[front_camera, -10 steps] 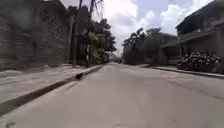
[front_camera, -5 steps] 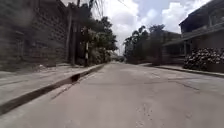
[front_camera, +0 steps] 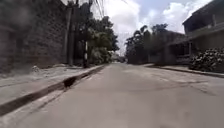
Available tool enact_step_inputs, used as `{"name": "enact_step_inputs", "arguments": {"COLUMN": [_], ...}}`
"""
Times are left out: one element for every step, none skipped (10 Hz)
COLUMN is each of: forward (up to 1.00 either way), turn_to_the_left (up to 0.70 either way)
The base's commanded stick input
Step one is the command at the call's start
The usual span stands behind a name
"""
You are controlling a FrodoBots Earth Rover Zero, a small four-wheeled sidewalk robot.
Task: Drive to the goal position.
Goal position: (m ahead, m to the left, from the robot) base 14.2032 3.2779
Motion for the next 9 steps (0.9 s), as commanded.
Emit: {"name": "enact_step_inputs", "arguments": {"forward": [1.0,1.0,1.0,1.0,1.0,1.0,1.0,1.0,1.0], "turn_to_the_left": [-0.15,-0.11,-0.07,-0.02,0.0,0.0,-0.03,-0.23,-0.31]}}
